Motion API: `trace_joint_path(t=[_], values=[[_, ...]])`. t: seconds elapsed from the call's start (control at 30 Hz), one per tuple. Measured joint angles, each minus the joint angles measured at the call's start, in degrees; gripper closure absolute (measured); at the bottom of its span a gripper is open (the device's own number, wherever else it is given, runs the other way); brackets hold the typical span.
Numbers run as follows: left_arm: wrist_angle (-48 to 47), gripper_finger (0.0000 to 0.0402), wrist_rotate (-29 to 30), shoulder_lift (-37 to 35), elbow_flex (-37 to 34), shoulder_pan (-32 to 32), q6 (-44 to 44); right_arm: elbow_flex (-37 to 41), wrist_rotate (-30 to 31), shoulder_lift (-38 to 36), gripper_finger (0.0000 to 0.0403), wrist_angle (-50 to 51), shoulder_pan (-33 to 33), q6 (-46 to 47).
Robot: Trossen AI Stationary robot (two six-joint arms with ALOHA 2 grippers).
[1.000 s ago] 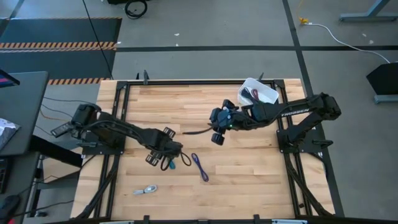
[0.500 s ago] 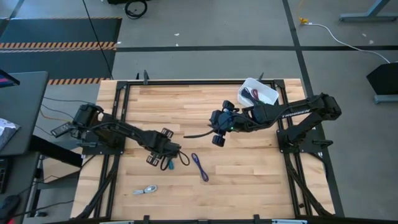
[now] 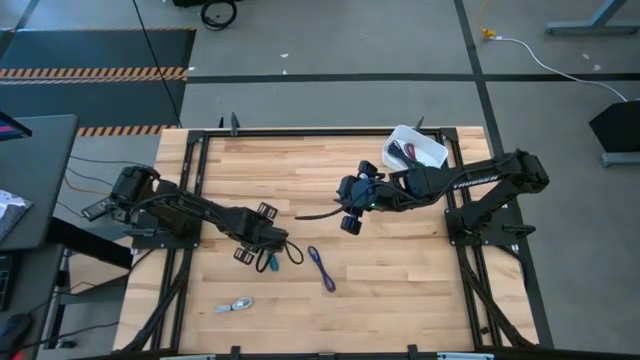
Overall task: Pick and place USB-C Cables
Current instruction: Put the light blue charger cable into the white bin
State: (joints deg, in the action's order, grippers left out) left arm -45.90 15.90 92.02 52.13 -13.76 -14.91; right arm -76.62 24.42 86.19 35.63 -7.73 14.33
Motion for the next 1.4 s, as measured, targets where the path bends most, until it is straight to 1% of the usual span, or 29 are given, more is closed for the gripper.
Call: trace_joint_path(t=[0.1, 0.23, 0.43, 0.63, 0.83, 1.0, 1.07, 1.13, 1.23, 1.33, 1.37, 1.4], values=[[0.0, 0.0210, 0.0, -0.2, 0.0, 0.0, -1.1, 0.0, 0.0, 0.0, 0.0292, 0.0, 0.0, 1.0], [2.1, 0.0209, -1.9, -0.2, -0.1, 0.1, -4.3, 0.0, 0.0, 0.0, 0.0292, 0.1, -0.1, 2.3], [4.4, 0.0210, -2.5, 0.1, 0.0, 0.5, -8.5, 0.0, 0.0, 0.0, 0.0292, 0.1, -0.2, 2.7], [4.3, 0.0209, -6.0, 2.0, 0.0, 2.8, -9.4, 0.0, 0.0, 0.0, 0.0292, 0.2, -0.2, 3.1], [5.0, 0.0210, -6.1, 4.9, -0.1, 3.5, -9.8, 0.0, 0.0, 0.0, 0.0292, 0.1, -0.2, 3.2], [5.3, 0.0215, -6.1, 5.9, 0.1, 3.5, -10.0, 0.0, 0.0, 0.0, 0.0292, 0.1, -0.2, 3.2], [5.3, 0.0228, -6.1, 5.9, 0.1, 3.5, -9.9, 0.0, 0.0, 0.0, 0.0292, 0.0, -0.2, 3.2], [5.2, 0.0250, -6.1, 5.7, 0.1, 3.4, -9.6, 0.0, 0.0, 0.0, 0.0292, 0.1, -0.2, 3.2], [4.7, 0.0298, -6.4, 5.7, 0.1, 3.4, -8.4, 0.0, 0.0, 0.0, 0.0292, 0.1, -0.2, 3.1], [4.2, 0.0355, -6.6, 5.7, 0.1, 3.4, -6.9, 0.0, 0.0, 0.0, 0.0292, 0.2, -0.2, 3.2], [4.1, 0.0369, -6.6, 5.7, 0.1, 3.4, -6.4, 0.0, -0.1, 0.0, 0.0292, 0.6, -0.2, 3.4], [4.2, 0.0371, -6.6, 5.7, 0.1, 3.4, -5.9, 0.0, -0.1, 0.0, 0.0292, 1.3, -0.3, 3.5]])
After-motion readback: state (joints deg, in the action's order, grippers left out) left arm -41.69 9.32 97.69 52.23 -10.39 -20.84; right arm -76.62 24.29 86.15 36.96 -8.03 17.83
